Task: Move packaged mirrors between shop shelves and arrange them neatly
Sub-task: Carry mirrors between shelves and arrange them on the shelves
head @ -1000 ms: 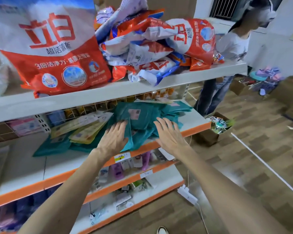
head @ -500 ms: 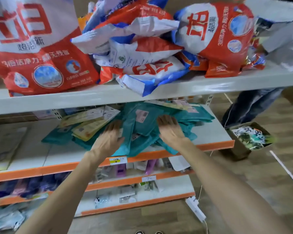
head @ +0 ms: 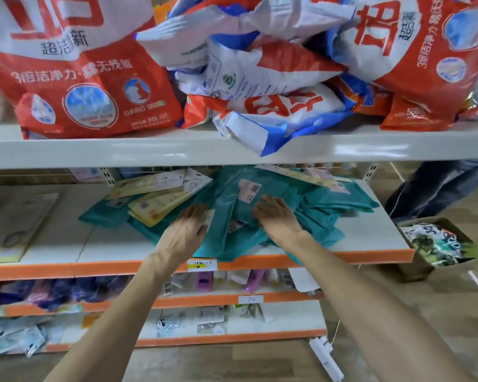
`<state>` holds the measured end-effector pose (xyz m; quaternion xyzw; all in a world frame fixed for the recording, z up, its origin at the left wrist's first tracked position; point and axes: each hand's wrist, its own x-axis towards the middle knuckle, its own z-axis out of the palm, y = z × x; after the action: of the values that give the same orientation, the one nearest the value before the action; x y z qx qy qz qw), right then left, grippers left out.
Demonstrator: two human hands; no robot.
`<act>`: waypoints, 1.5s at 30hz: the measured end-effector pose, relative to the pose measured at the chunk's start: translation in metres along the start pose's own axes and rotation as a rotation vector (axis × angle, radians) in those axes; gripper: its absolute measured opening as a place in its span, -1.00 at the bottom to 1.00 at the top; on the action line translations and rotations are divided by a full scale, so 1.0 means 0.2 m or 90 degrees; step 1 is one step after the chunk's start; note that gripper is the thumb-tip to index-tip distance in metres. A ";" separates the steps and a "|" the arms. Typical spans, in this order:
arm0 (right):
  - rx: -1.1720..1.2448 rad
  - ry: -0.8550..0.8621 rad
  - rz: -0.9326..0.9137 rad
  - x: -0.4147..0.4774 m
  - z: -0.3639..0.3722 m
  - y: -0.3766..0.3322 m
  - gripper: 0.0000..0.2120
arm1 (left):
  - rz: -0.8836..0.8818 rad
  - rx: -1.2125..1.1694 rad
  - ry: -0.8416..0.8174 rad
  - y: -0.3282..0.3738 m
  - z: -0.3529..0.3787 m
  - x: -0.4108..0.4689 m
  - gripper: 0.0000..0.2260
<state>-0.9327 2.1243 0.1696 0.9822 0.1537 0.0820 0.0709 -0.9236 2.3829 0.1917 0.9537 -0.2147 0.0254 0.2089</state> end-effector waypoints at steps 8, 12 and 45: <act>-0.049 0.054 0.036 -0.08 -0.01 -0.15 -0.77 | 0.027 0.009 -0.048 -0.10 0.05 0.04 -0.62; -0.058 -0.010 0.034 -0.18 0.02 -0.27 -0.80 | 0.056 0.006 -0.079 -0.10 0.08 0.08 -0.61; 0.563 -0.130 0.672 -0.13 -0.07 0.16 -0.71 | 0.032 0.024 -0.150 0.03 0.20 0.16 -0.65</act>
<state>-0.9514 2.0881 0.1841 0.8651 -0.3326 -0.0574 -0.3710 -0.8979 2.3490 0.1610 0.9483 -0.2608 -0.0775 0.1633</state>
